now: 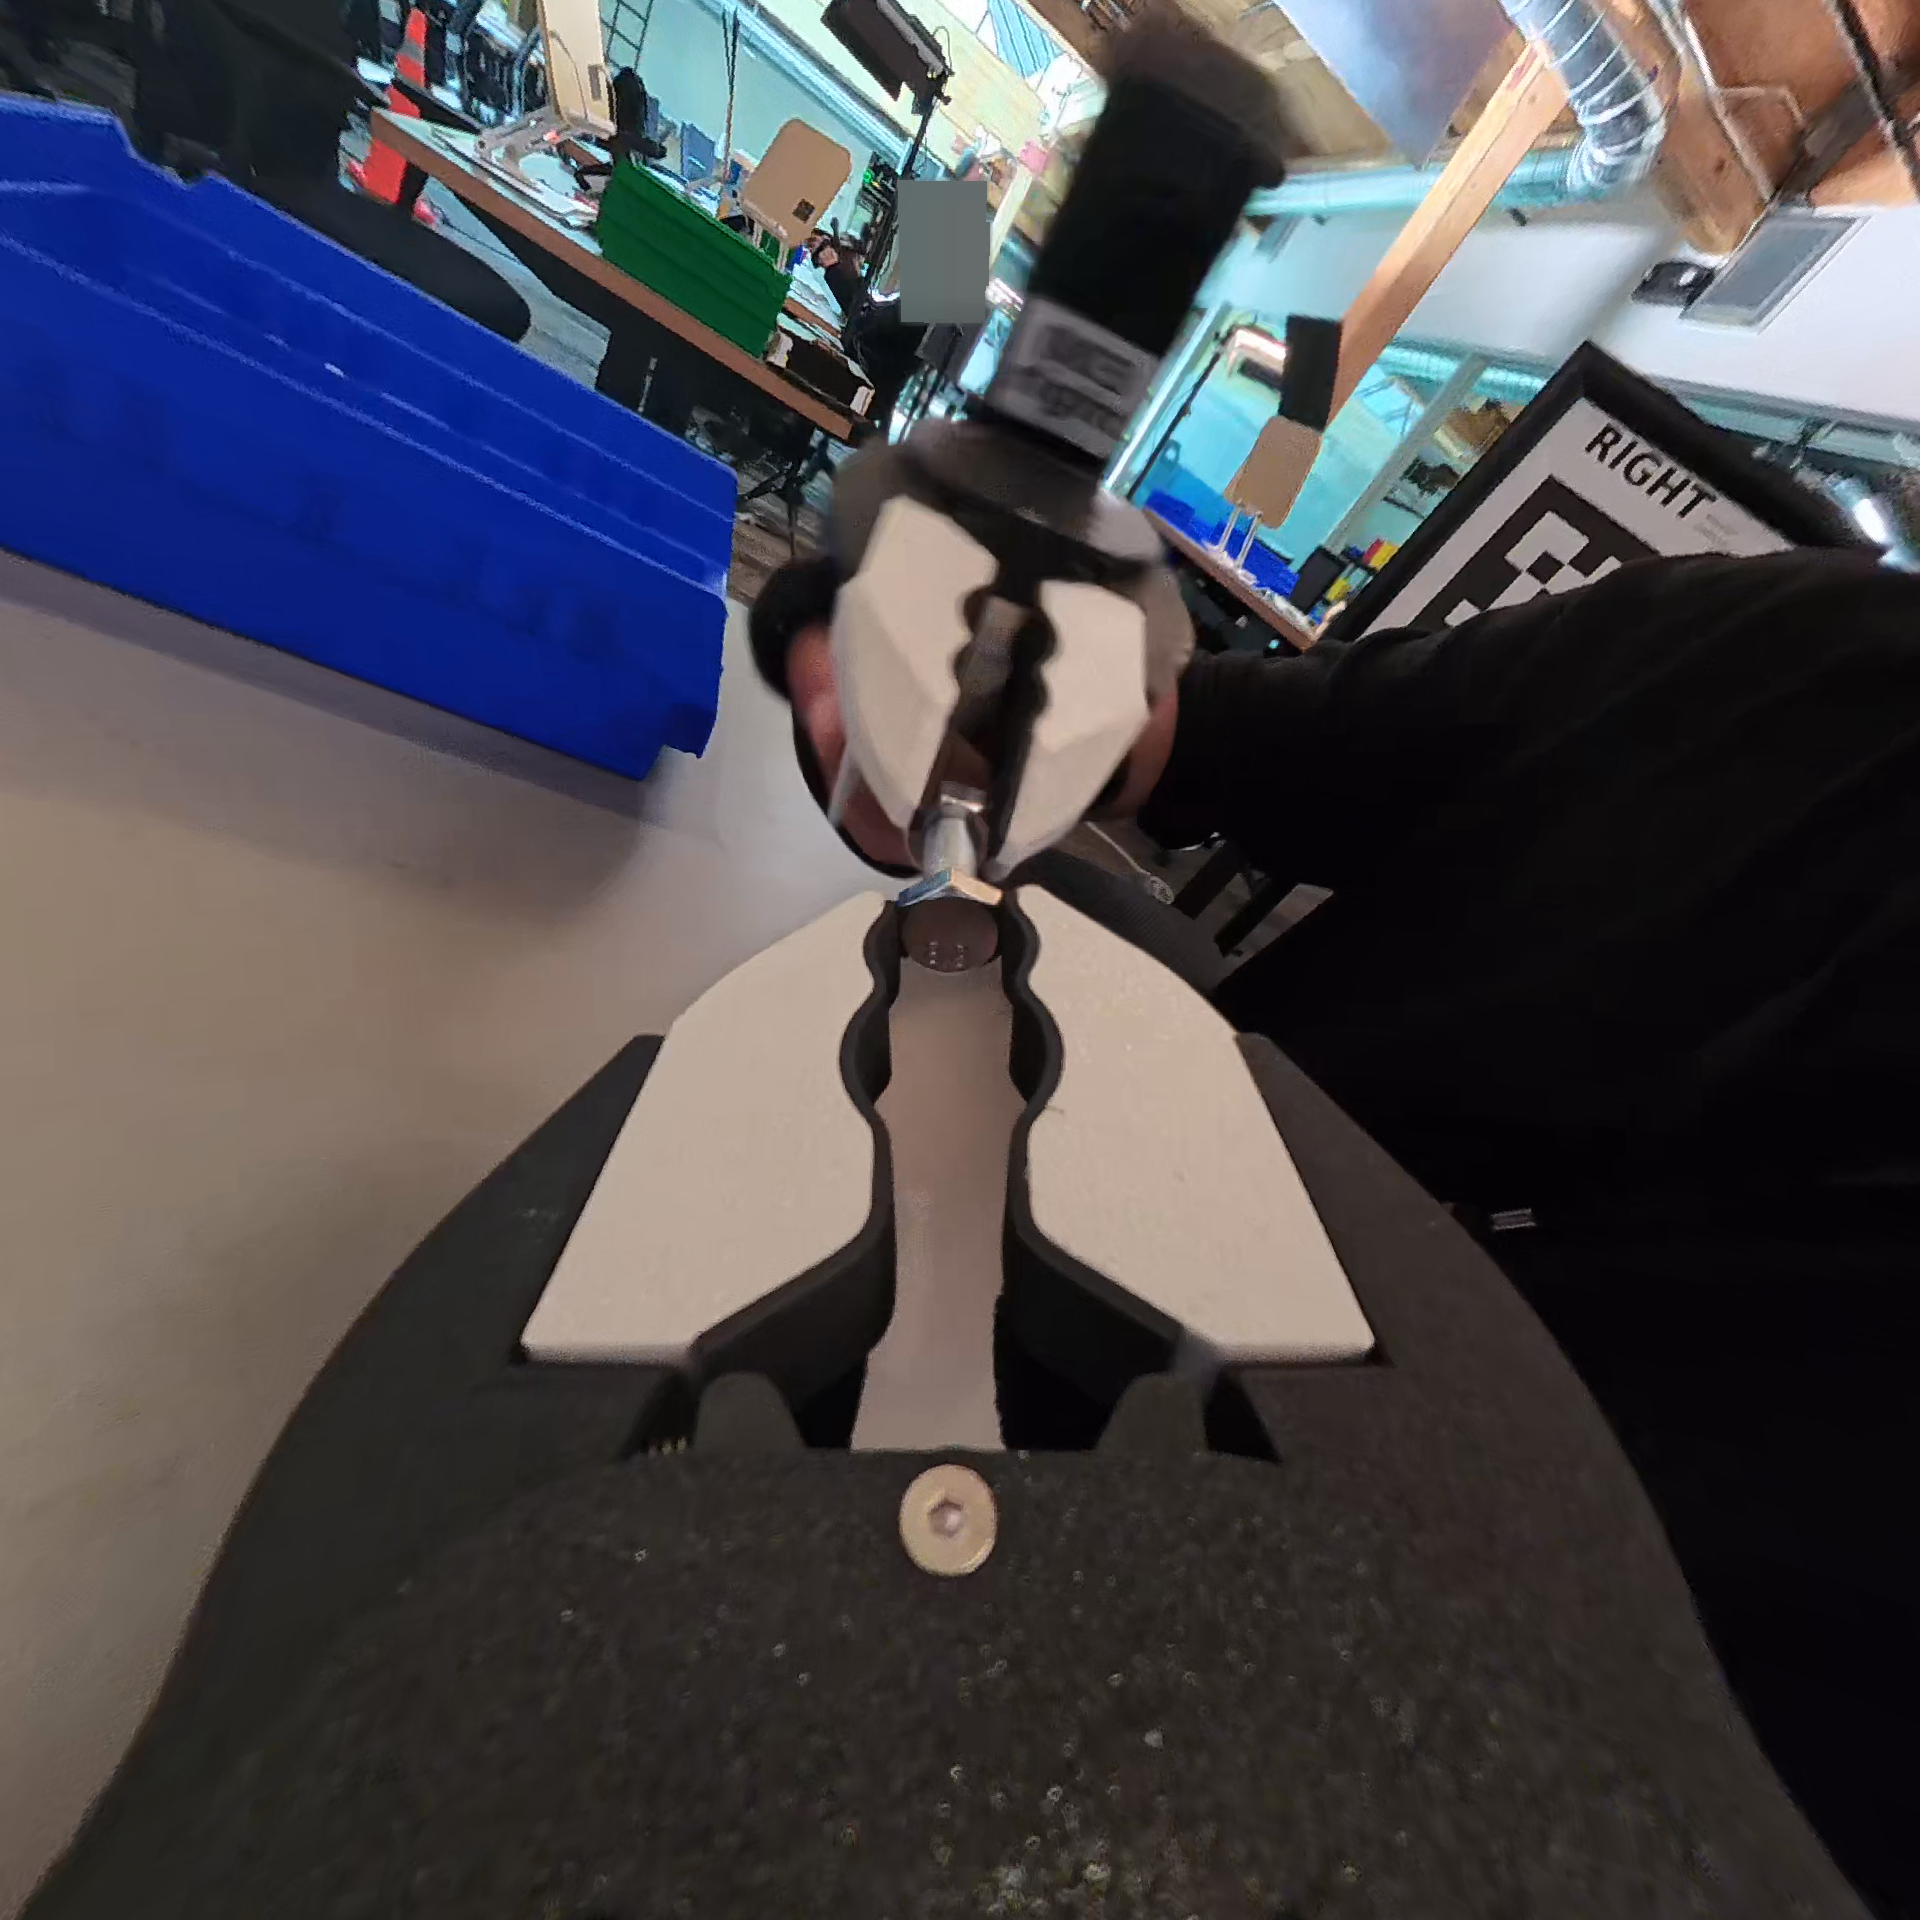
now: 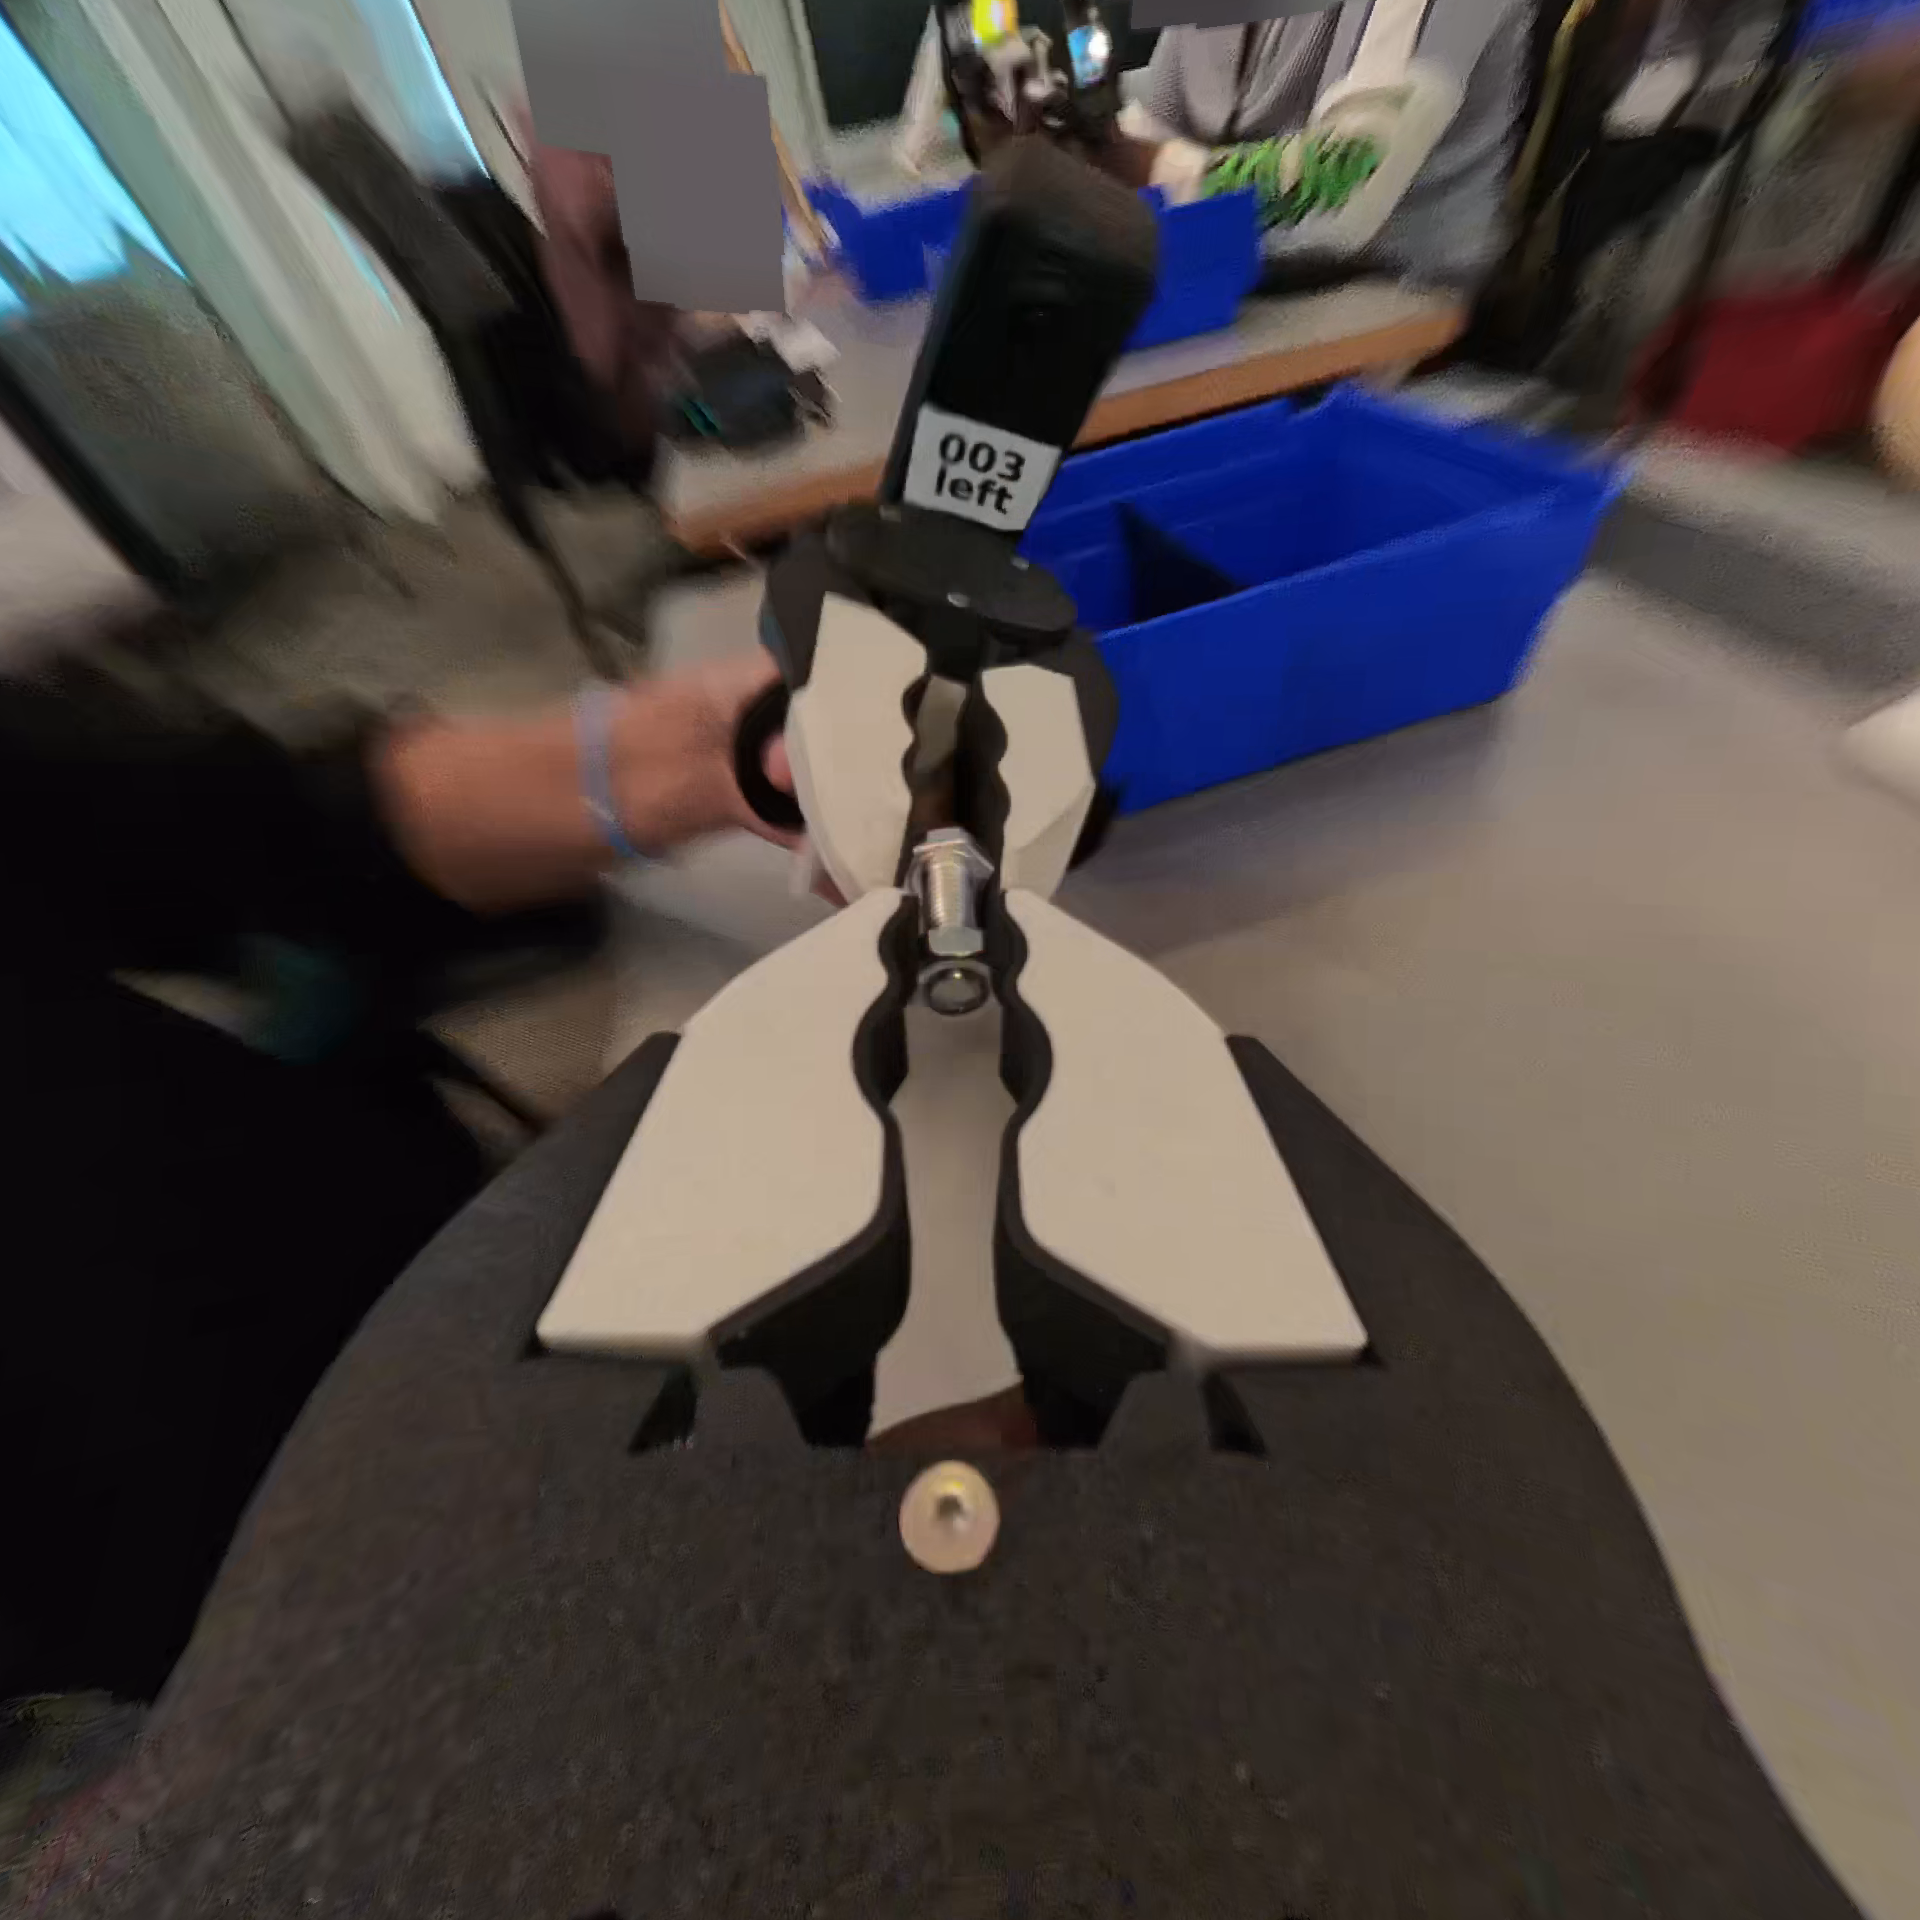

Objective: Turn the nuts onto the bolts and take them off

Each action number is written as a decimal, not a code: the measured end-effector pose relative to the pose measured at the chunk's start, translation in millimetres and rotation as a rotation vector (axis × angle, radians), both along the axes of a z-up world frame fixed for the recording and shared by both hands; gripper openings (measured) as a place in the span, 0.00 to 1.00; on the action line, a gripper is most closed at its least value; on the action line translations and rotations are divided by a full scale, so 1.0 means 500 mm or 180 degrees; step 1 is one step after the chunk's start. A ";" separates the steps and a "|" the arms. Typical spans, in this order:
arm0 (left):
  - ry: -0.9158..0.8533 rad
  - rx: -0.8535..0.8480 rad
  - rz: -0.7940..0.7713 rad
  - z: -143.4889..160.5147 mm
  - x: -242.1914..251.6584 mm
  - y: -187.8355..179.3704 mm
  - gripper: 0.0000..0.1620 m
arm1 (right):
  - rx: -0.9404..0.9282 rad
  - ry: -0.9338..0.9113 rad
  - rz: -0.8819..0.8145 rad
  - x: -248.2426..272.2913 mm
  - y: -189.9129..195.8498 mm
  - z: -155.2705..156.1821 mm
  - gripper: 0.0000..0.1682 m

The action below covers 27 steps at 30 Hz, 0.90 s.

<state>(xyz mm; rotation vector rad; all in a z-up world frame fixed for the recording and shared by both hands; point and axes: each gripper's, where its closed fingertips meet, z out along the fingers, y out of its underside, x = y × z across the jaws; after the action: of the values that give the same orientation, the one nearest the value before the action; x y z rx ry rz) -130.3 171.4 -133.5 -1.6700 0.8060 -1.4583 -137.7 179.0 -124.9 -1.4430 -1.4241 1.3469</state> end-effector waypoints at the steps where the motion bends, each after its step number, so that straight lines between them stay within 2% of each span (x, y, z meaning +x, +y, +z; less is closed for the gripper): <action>1: 0.0031 0.0072 0.0008 0.003 0.001 -0.002 0.11 | -0.0799 0.0023 0.0154 0.001 -0.002 0.004 0.07; 3: 0.0104 0.0142 0.0077 0.006 0.004 0.001 0.11 | -0.2217 0.0149 0.0407 0.004 0.002 0.008 0.07; 4: 0.0146 0.0152 0.0115 0.004 0.004 0.005 0.11 | -0.2621 0.0268 0.0449 0.005 0.006 0.005 0.07; 5: 0.0162 0.0151 0.0103 0.002 0.005 0.004 0.11 | -0.2737 0.0452 0.0474 0.007 0.006 0.004 0.07; 6: 0.0144 0.0141 0.0090 0.001 0.005 0.003 0.11 | -0.2570 0.0644 0.0430 0.009 0.002 0.001 0.08; 8: 0.0094 0.0096 0.0129 0.002 -0.001 0.007 0.11 | -0.1786 0.0673 0.0088 0.006 -0.006 -0.027 0.32; 10: -0.0027 0.0010 0.0114 0.009 -0.009 0.010 0.10 | -0.0442 0.0419 -0.0153 0.003 -0.013 -0.065 0.42; 12: -0.0099 -0.0074 0.0137 0.009 -0.015 0.015 0.10 | 0.1062 0.0180 -0.0490 0.007 0.007 -0.082 0.42; 15: -0.0090 -0.0210 0.0084 -0.002 -0.015 0.015 0.10 | 0.3026 0.0090 -0.0859 0.015 0.028 -0.059 0.37; 16: -0.0075 -0.0247 0.0055 -0.007 -0.013 0.014 0.11 | 0.3478 0.0090 -0.0849 0.014 0.026 -0.053 0.33; 18: -0.0048 -0.0288 0.0015 -0.014 -0.008 0.012 0.11 | 0.3840 0.0012 -0.0759 0.008 0.021 -0.050 0.32; 19: -0.0030 -0.0289 0.0008 -0.016 -0.005 0.011 0.11 | 0.3864 0.0010 -0.0731 0.007 0.021 -0.046 0.26; 20: -0.0015 -0.0291 -0.0013 -0.018 -0.003 0.009 0.11 | 0.3866 0.0045 -0.0719 0.007 0.023 -0.039 0.15; 21: -0.0027 -0.0285 -0.0014 -0.016 -0.002 0.008 0.11 | 0.3803 0.0040 -0.0674 0.006 0.024 -0.036 0.12; 23: -0.0067 -0.0271 -0.0008 -0.008 -0.005 0.008 0.11 | 0.3366 0.0026 -0.0590 0.004 0.021 -0.031 0.12; 25: -0.0072 -0.0206 -0.0024 -0.002 -0.007 0.004 0.11 | 0.2443 0.0038 -0.0445 0.001 0.011 -0.028 0.12; 27: 0.0009 -0.0064 0.0028 0.000 -0.006 0.004 0.11 | 0.1163 0.0063 -0.0259 0.000 0.004 -0.027 0.12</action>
<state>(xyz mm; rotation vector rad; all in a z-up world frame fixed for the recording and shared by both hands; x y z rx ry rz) -133.5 173.4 -133.4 -1.6888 0.7870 -1.4627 -137.6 181.0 -138.4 -1.2277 -1.4903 0.9854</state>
